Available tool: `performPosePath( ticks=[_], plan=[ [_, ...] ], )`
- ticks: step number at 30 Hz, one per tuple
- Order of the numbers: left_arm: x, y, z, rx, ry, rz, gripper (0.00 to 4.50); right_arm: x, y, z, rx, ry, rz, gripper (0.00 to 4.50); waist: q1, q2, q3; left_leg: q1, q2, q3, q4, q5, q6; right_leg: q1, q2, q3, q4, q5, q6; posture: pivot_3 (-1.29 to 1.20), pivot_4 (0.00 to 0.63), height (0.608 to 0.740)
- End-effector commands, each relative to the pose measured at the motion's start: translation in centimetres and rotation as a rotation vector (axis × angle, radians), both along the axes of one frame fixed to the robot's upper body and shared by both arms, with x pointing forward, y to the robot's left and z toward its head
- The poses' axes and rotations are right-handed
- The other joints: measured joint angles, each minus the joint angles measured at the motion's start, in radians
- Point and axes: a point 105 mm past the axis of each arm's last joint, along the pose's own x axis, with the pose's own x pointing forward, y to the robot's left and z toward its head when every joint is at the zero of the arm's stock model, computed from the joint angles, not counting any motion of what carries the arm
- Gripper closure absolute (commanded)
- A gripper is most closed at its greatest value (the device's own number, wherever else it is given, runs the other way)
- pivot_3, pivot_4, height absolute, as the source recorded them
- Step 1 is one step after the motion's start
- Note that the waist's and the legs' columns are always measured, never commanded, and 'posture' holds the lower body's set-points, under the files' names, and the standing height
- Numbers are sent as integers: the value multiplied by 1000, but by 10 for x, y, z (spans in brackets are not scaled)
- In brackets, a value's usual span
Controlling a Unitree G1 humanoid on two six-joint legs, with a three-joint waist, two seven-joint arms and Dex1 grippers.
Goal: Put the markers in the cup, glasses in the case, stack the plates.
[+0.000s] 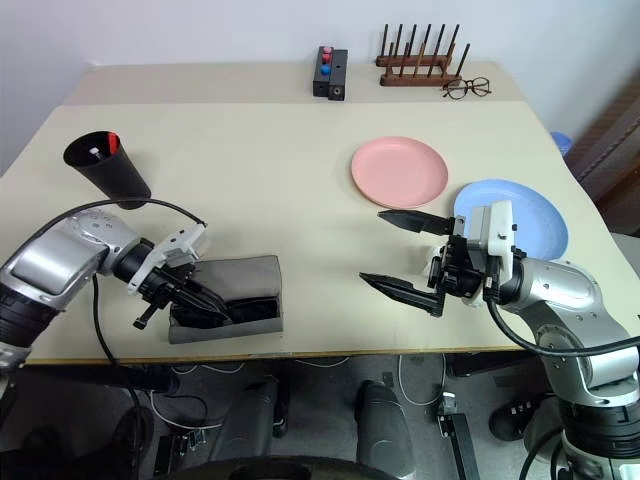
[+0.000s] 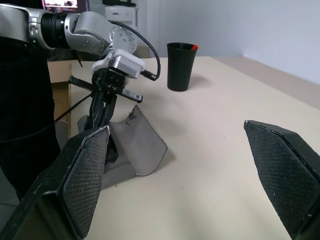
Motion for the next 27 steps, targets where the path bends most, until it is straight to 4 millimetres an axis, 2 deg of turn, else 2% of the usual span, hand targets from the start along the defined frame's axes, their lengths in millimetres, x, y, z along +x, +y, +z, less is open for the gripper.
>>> performPosePath(
  ticks=[1, 7, 18, 27],
  plan=[
    [3, -2, 5, -34, -26, 9, 4400, -4, 1, 10, 4, -58, 5, 96, 0, 0, 0, 0, 0, 0, 0, 0, 0, 0, 0, 0, 0, 0, 0, 0, 150, 740],
    [-1, 2, 1, 2, 10, 33, 4400, -3, 0, 10, 3, -57, 0, 96, 0, 0, 0, 0, 0, 0, 0, 0, 0, 0, 0, 0, 0, 0, 0, 0, 150, 740],
    [-11, -3, 10, -31, 129, 88, 4400, -2, -1, 7, -1, -55, -3, 96, -1, 0, 0, 0, 0, 0, 0, 0, 0, 0, 0, 0, 0, 0, 0, 0, 150, 740],
    [-11, -2, 8, -4, 137, 122, 4400, -2, -3, 5, -20, -60, -8, 96, 0, 0, 0, 0, 0, 0, 0, 0, 0, 0, 0, 0, 0, 0, 0, 0, 150, 740]
  ],
)
